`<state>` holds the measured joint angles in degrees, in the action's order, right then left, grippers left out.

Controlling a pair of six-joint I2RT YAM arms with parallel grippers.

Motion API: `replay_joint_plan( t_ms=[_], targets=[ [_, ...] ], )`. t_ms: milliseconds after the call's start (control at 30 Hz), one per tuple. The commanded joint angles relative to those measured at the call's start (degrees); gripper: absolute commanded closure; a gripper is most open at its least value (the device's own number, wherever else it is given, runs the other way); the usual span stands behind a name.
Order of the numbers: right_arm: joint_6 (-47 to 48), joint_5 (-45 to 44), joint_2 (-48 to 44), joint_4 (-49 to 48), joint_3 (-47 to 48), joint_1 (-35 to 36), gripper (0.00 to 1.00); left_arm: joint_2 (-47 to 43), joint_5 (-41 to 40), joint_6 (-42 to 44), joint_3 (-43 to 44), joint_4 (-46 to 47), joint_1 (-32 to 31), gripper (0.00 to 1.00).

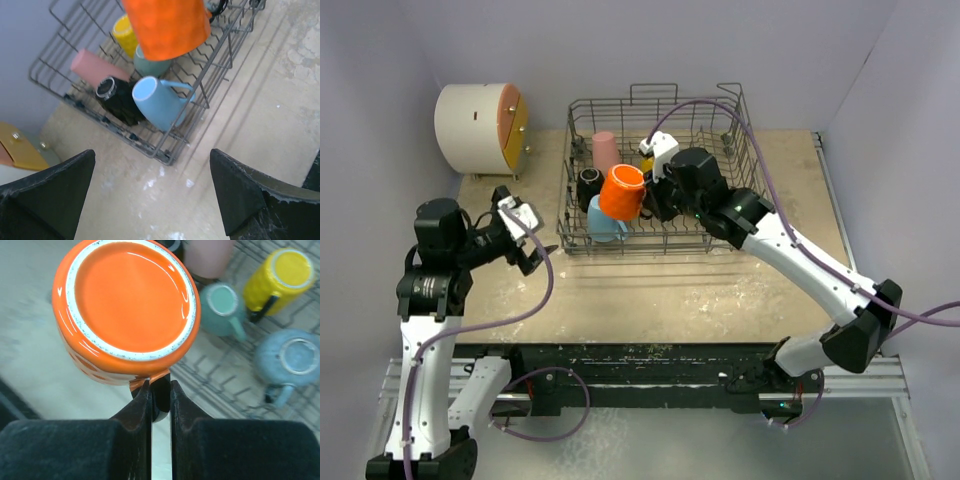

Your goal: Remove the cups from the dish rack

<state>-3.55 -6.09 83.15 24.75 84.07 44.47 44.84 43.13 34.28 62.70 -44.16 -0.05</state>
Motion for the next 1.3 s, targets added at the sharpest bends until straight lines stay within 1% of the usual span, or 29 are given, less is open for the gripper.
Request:
replay_joint_plan(
  t_ms=[0,67,133,267,400,500,567,733,900,1133,1267],
  targets=[
    [-18.0,11.3,-4.9,-4.3,4.2,0.9,1.00,-2.7,8.5,8.4,-1.1,8.9,0.1,0.01],
    [-24.3,15.4,-5.9,-7.0,2.7,1.4,1.00,-3.4,10.9,11.5,-1.0,9.4,0.1,0.01],
    [-29.2,18.5,-7.4,-10.2,0.4,1.9,1.00,-4.2,12.2,12.7,-1.3,11.3,0.1,0.01],
    [-36.0,21.3,-8.6,-16.1,-2.1,4.1,1.00,-6.3,14.0,16.2,-2.6,13.0,0.1,0.01],
    [-40.2,20.9,-7.7,-19.7,-2.3,7.3,1.00,-8.3,14.6,19.5,-3.9,13.8,0.1,0.01],
    [-43.6,21.4,-6.0,-22.8,-2.7,8.3,1.00,-8.8,13.8,20.4,-3.1,13.6,0.1,0.01],
    [-45.9,21.7,-4.9,-23.8,-2.9,8.9,1.00,-8.7,13.3,21.1,-2.0,11.7,0.1,0.01],
    [-47.5,20.5,-3.1,-25.5,-3.6,10.7,1.00,-9.8,13.3,25.2,0.1,6.4,0.1,0.01],
    [-49.4,19.8,-2.7,-27.1,-5.0,11.6,1.00,-11.1,14.0,27.7,0.9,3.7,0.1,0.09],
    [-56.3,25.7,-2.7,-34.2,-8.6,12.1,1.00,-9.8,11.9,29.3,0.1,3.2,0.1,0.23],
    [-60.1,26.8,-4.6,-38.9,-11.9,12.5,1.00,-8.7,10.9,29.2,-0.1,4.8,0.1,0.32]
  ],
)
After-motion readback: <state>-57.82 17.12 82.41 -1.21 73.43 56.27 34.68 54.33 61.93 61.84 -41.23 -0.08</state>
